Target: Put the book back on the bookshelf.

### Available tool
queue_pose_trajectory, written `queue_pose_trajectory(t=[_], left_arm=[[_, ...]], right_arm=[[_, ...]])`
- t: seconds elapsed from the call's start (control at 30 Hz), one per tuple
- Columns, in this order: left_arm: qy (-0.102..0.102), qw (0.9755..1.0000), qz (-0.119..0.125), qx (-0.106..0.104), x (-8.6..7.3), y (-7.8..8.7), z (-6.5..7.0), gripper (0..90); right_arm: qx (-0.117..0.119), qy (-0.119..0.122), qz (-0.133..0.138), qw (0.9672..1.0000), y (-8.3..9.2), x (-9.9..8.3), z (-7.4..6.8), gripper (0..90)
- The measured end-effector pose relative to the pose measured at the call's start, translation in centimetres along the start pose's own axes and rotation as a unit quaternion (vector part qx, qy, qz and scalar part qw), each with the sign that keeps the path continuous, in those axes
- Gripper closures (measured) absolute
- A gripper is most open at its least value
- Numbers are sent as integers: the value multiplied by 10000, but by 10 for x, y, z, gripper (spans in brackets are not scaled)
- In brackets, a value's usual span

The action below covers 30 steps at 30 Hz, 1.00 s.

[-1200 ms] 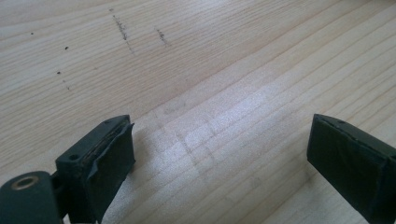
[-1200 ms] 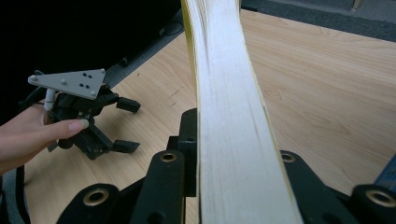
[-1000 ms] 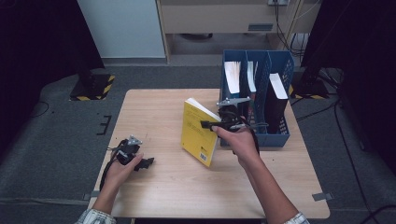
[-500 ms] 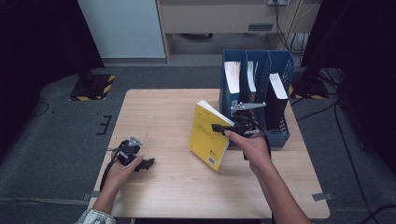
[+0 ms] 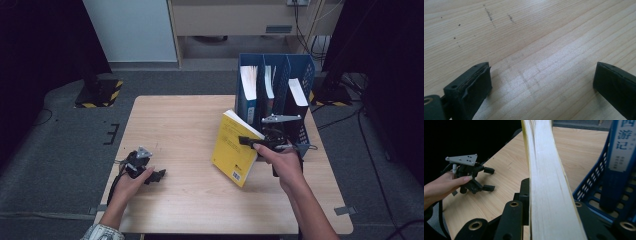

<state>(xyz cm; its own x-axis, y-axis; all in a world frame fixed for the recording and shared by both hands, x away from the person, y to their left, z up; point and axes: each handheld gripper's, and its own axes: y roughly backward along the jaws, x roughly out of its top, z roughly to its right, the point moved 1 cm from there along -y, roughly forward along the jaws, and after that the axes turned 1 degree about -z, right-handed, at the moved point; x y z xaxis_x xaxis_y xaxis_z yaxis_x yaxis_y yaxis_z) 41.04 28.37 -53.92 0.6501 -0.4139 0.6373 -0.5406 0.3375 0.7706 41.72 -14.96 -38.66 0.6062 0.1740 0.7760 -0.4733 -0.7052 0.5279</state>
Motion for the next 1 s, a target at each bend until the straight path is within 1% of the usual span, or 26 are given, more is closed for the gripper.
queue_pose_trajectory(t=[0.2, 0.37, 0.43, 0.73, 0.93, 0.97, 1.0], left_arm=[[5, 10000, 26, -5, -1, 0, 0, 1], [8, 10000, 96, -24, -2, -1, 1, 0], [7, 9999, 137, -25, -3, -1, 1, 0], [2, 9998, 174, -28, -3, -1, 1, 0], [3, 9998, 178, -28, -3, -2, 1, 0], [1, 9998, 179, -28, -3, -2, 1, 0], [1, 9998, 179, -28, -3, -2, 1, 0]], right_arm=[[-13, -55, 60, 10000, 10, -4, 5, 750], [-14, -142, 86, 9999, 17, -8, 9, 750], [-65, -145, 92, 9998, 22, -12, 11, 750], [-94, -220, 123, 9996, 35, -19, 16, 750], [-119, -249, 176, 9995, 43, -19, 18, 750], [-113, -281, 236, 9993, 47, -16, 18, 750], [-113, -281, 236, 9993, 47, -16, 18, 750]])
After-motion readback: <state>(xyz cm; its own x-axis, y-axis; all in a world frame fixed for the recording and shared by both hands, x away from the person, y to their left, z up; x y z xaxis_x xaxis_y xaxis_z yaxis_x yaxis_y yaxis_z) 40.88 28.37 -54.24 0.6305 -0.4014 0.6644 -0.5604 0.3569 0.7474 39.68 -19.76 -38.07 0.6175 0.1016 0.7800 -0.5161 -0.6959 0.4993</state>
